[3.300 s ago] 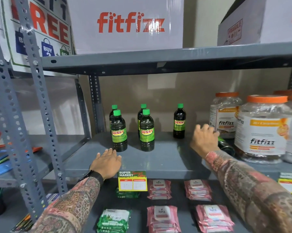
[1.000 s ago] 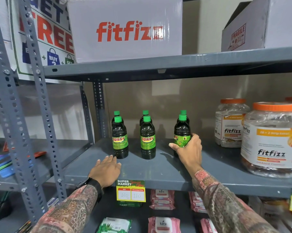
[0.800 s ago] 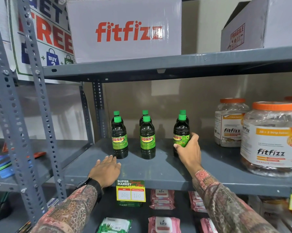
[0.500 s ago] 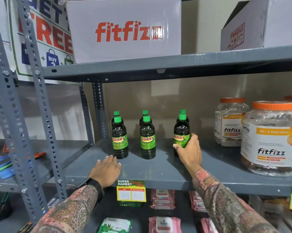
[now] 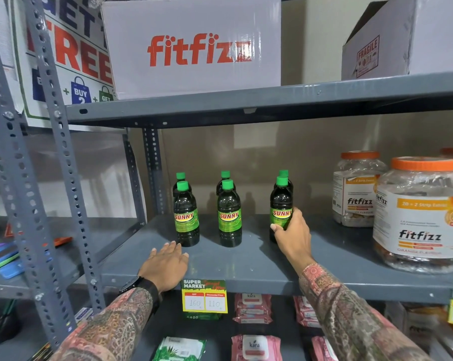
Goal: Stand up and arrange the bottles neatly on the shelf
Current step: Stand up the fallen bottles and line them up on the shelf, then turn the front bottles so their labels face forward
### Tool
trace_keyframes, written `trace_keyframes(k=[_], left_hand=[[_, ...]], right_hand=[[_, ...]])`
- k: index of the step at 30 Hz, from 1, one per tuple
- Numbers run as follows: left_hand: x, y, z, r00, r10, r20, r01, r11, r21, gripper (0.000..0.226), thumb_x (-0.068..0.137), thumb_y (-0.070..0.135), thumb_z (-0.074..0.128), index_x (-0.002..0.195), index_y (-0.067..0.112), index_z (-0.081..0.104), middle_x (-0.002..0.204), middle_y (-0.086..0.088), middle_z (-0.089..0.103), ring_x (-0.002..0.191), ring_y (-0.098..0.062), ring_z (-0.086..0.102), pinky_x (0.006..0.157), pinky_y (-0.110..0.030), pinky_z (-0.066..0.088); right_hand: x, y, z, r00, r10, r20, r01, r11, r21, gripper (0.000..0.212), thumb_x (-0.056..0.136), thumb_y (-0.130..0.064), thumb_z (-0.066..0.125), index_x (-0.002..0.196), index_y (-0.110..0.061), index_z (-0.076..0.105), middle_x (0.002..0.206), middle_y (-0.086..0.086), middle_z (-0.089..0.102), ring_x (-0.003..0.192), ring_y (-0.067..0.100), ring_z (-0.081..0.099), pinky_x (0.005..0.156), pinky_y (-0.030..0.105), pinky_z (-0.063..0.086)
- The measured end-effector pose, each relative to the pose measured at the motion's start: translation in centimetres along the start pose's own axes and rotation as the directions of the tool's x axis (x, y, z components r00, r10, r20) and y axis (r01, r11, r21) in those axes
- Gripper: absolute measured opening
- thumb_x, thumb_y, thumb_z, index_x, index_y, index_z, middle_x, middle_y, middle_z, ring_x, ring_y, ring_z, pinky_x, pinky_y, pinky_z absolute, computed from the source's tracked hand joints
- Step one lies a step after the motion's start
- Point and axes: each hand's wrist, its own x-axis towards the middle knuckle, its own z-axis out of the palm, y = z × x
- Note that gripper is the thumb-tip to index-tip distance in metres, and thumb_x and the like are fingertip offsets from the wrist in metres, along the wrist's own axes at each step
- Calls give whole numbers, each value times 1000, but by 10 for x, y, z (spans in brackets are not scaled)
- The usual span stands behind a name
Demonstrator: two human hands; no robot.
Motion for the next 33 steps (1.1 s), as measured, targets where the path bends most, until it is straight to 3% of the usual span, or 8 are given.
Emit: trace_keyframes(k=[7,11,16,20,22,24,27,33], left_hand=[[-3,1,-3,1000,7,-7,-7,1000,-11,65,110,42,16,166,10,13,175,-7,11,162,-22,9,131,-44,3],[-3,-2,-4,999,2,-34,-5,994,-108,65,109,45,23,166,14,18,174,-4,15,162,-20,11,130,-42,3],[9,-17,-14,989,-147,-23,98,759,-644,92,89,59,58,166,31,16,168,4,34,154,-30,34,126,-49,27],[28,-24,-40,981,-187,-43,30,372,-928,89,95,32,72,166,25,19,167,-10,35,149,-27,41,121,-45,35],[34,-26,-52,989,-139,-56,-6,341,-940,88,94,29,74,165,23,22,166,-12,35,148,-26,41,113,-38,37],[41,-26,-59,994,-83,-72,-40,338,-940,80,94,22,75,161,20,33,155,-9,47,141,-20,50,105,-26,40],[54,-24,-59,994,32,-105,-110,300,-947,54,92,3,74,139,19,55,120,5,71,100,2,71,79,-7,51],[79,-25,-48,990,75,-117,-132,234,-963,43,86,3,80,123,20,68,117,-5,78,115,-23,73,91,-30,60]], right_hand=[[-4,-8,-3,994,17,-108,-9,997,70,74,84,-21,82,146,-10,44,131,9,52,118,19,49,104,42,42],[-20,-22,-5,906,-224,-359,229,973,-27,49,82,2,68,128,-10,57,119,8,57,111,28,57,96,45,50],[-57,-61,32,865,-501,35,500,866,19,32,81,9,66,103,-14,71,94,-5,65,82,13,61,75,30,52],[-71,-103,87,763,-299,573,236,954,184,63,84,-7,81,137,-27,55,113,-15,61,98,0,62,86,13,50],[-66,-109,114,769,-272,579,168,959,227,79,72,-10,91,133,-34,47,117,-21,59,104,-3,61,90,7,45],[-54,-110,137,814,-224,536,111,966,235,88,60,-13,98,132,-28,49,120,-15,64,111,7,65,99,23,52],[-39,-113,159,858,-159,488,56,974,217,96,53,-11,100,134,-20,50,120,-10,66,111,10,66,101,33,54],[-31,-108,182,873,-54,484,-31,986,166,87,58,-9,99,129,-23,51,112,-8,70,98,8,67,73,11,48]])
